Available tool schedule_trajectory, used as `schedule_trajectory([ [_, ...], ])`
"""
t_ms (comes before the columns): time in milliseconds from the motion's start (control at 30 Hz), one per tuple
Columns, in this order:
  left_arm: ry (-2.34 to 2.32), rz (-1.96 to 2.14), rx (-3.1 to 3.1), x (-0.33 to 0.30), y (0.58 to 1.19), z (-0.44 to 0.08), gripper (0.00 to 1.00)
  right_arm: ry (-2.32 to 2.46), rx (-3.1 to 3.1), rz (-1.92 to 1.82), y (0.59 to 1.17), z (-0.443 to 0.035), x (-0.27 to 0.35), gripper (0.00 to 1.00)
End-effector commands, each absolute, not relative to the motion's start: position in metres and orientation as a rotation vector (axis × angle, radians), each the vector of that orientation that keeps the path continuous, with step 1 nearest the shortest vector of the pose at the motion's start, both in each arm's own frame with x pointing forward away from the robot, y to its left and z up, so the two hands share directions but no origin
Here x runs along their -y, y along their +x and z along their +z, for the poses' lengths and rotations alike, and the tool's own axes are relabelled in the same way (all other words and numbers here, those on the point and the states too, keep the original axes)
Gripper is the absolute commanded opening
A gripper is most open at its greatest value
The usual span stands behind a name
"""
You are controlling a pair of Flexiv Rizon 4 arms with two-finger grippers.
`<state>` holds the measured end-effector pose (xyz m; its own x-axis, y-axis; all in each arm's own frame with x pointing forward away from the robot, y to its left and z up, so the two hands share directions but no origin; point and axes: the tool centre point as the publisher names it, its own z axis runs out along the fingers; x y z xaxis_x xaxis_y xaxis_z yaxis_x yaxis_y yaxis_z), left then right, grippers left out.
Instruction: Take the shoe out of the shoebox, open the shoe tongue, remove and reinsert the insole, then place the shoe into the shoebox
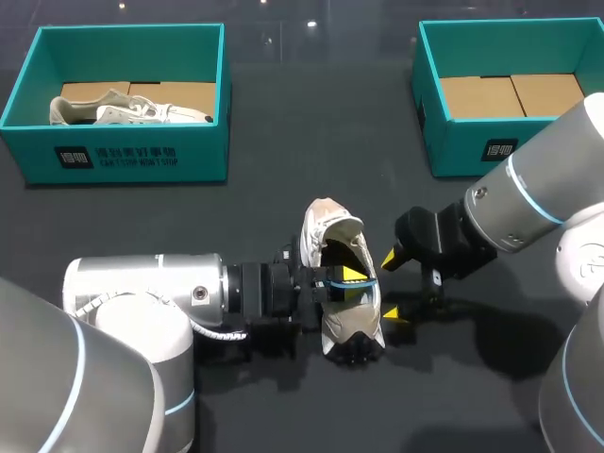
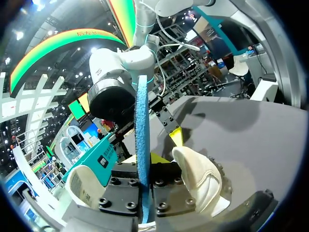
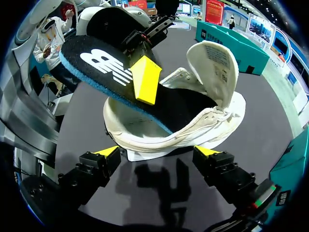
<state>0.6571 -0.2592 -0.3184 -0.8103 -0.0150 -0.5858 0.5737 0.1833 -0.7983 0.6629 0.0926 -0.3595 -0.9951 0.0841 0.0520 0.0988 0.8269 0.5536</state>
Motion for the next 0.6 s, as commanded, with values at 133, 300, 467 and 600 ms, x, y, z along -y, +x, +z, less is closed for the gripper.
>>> schedule_trajectory([
  [133, 0.528, -1.673, -2.011, 0.262, 0.669, -0.331, 0.0, -0.15, 2.982, -0.905, 0.662, -0.36, -0.093, 1.0],
  [300, 0.52, -1.681, -2.022, 0.261, 0.677, -0.343, 0.0, -0.15, 2.982, -0.905, 0.662, -0.36, -0.093, 1.0],
  [467, 0.505, -1.658, -2.033, 0.259, 0.681, -0.348, 0.0, -0.15, 2.982, -0.905, 0.662, -0.36, -0.093, 1.0],
  [600, 0.509, -1.668, -2.022, 0.259, 0.676, -0.341, 0.0, -0.15, 2.982, -0.905, 0.662, -0.36, -0.093, 1.0],
])
